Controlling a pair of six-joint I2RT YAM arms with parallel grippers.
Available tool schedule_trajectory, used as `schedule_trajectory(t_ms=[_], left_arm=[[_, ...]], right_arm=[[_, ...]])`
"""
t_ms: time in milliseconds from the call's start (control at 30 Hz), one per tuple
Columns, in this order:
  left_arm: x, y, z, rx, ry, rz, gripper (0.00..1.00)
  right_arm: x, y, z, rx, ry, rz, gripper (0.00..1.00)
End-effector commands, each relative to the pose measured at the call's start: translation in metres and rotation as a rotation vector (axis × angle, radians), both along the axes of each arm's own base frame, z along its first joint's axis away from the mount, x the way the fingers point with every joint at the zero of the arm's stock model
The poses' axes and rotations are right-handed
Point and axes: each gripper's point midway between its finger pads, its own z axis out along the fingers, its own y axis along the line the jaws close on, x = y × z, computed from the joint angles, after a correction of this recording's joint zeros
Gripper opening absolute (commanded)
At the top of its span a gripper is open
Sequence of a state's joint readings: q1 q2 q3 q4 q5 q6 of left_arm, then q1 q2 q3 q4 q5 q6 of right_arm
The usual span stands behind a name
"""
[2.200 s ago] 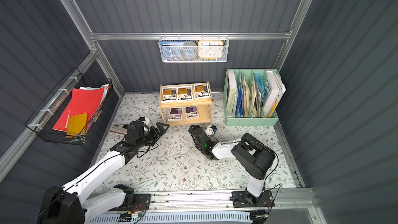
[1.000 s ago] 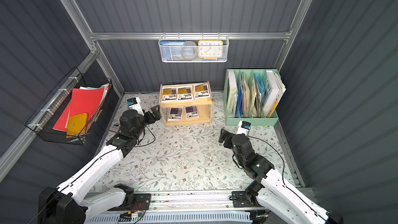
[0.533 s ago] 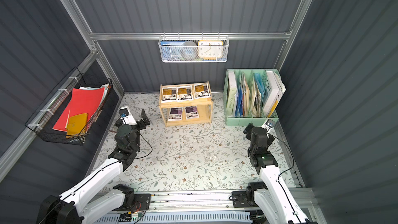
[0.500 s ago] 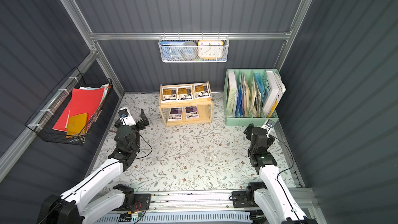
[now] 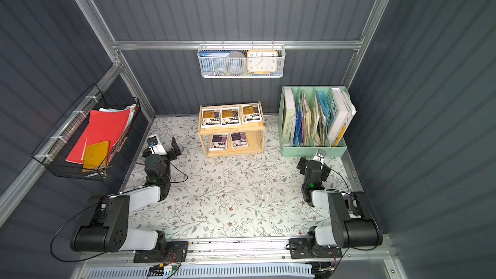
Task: Place the bagged coffee beans on the shelf by color
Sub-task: Reset both arms
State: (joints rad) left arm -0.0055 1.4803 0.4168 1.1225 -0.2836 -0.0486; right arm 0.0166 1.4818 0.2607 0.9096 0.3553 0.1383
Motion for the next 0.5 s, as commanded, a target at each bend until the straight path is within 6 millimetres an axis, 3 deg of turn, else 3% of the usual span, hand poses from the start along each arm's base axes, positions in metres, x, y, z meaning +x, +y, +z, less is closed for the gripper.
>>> schedule_trajectory(t_ms=[0, 167, 300, 467], left_arm=[[0.007, -0.009, 0.006, -0.009, -0.102, -0.067, 1.00], [0.021, -0.011, -0.020, 0.002, -0.047, -0.109, 1.00], [0.033, 0.002, -0.028, -0.063, 0.001, -0.178, 1.00], [0.032, 0.009, -0.031, -0.075, 0.003, -0.139, 1.00]], right_arm=[[0.021, 0.021, 0.031, -0.034, -0.190, 0.138, 0.99], [0.032, 0.022, 0.022, -0.005, -0.061, 0.153, 0.99], [0.041, 0.022, 0.019, 0.004, -0.041, 0.162, 0.99], [0.041, 0.025, 0.021, -0.009, -0.057, 0.187, 0.99]])
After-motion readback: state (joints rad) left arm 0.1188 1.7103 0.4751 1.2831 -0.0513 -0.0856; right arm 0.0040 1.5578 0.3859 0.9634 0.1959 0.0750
